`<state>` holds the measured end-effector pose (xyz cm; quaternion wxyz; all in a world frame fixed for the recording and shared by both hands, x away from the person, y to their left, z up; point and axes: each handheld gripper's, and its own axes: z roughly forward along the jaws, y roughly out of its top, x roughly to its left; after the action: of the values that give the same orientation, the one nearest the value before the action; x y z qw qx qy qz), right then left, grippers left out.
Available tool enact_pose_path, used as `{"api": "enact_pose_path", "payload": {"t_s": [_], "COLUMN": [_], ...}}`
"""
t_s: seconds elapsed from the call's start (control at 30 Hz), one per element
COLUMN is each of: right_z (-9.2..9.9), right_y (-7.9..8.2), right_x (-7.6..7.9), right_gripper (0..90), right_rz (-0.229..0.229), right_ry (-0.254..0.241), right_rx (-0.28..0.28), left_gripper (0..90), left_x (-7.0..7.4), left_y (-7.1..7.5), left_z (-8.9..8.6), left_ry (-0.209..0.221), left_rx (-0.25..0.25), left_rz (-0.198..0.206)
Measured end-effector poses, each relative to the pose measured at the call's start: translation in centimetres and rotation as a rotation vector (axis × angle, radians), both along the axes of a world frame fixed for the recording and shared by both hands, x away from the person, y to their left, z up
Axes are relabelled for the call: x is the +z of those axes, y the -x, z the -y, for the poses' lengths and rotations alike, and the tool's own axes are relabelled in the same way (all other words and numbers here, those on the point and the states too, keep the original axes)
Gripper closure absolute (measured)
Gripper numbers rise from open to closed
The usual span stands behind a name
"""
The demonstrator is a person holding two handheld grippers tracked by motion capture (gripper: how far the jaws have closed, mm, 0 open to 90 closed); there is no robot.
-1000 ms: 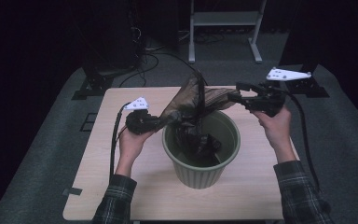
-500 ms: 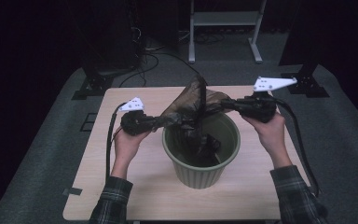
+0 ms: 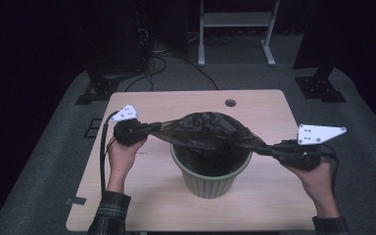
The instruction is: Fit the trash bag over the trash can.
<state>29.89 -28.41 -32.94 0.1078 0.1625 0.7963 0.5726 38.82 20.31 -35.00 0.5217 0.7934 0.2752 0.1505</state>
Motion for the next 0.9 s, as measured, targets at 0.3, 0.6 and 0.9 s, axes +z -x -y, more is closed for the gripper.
{"api": "enact_pose_path", "payload": {"t_s": [0.3, 0.6, 0.9], "right_z": [2.7, 2.3, -0.3], "right_y": [1.0, 1.4, 2.7], "right_x": [-1.0, 0.6, 0.3], "right_gripper": [77.1, 47.4, 32.6], "right_rz": [-0.008, 0.011, -0.028], "right_ry": [-0.091, -0.101, -0.084], "right_rx": [-0.036, -0.057, 0.002], "left_gripper": [76.3, 35.1, 17.9], "left_x": [-0.2, 1.7, 3.9], "left_y": [0.5, 2.1, 5.9], "left_z": [-0.8, -1.9, -1.9], "left_ry": [0.047, 0.128, 0.162], "left_rx": [0.017, 0.009, -0.064], "left_rz": [0.003, 0.015, 0.05]}}
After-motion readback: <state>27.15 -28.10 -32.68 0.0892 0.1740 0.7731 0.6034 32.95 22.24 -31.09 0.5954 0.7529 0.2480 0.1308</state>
